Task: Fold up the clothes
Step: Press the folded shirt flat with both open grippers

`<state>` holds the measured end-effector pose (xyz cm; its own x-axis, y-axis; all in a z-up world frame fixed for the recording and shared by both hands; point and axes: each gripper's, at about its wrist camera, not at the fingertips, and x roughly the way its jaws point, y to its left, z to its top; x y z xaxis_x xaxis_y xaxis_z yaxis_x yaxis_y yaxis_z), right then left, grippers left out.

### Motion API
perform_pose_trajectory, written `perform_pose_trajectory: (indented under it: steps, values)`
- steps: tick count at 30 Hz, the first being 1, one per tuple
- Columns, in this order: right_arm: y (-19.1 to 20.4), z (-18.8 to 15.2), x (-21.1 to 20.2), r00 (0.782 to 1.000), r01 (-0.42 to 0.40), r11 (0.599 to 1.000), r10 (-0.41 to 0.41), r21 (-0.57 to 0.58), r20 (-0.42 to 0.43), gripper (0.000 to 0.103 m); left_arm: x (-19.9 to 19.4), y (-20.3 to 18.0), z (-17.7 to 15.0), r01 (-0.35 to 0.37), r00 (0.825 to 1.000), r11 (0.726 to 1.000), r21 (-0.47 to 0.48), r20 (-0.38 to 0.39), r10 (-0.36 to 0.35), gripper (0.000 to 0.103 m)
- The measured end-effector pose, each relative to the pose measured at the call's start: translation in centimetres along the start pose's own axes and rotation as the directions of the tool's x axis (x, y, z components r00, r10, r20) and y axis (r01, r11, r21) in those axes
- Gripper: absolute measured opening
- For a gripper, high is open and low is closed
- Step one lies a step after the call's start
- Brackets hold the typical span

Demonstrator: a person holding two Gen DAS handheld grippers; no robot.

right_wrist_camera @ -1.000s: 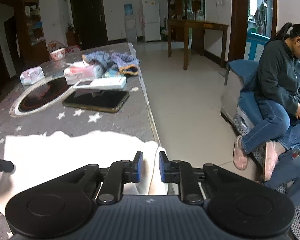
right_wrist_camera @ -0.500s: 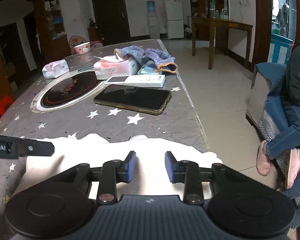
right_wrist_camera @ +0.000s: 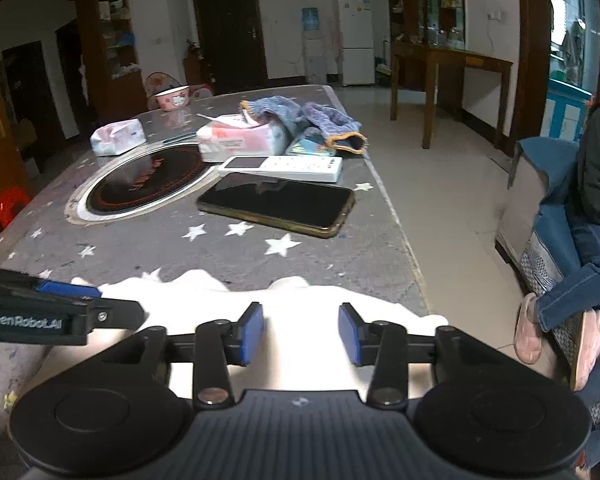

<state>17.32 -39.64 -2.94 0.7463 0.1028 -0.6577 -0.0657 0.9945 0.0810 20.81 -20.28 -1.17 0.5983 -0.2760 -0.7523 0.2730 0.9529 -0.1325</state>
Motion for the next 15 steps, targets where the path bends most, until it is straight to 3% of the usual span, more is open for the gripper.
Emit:
perform_pose_trajectory:
  steps: [5, 15]
  values:
    - [0.8, -0.5, -0.4, 1.0, 0.019, 1.0, -0.019, -0.025, 0.001, 0.052, -1.0, -0.2, -0.6, -0.011, 1.0, 1.0, 0.022, 0.02, 0.01, 0.065]
    - [1.8, -2.2, -2.8, 1.0, 0.024, 1.0, -0.024, 0.007, 0.004, 0.071, -3.9, -0.2, -2.5, -0.022, 0.998, 0.998, 0.053, 0.056, 0.019, 0.088]
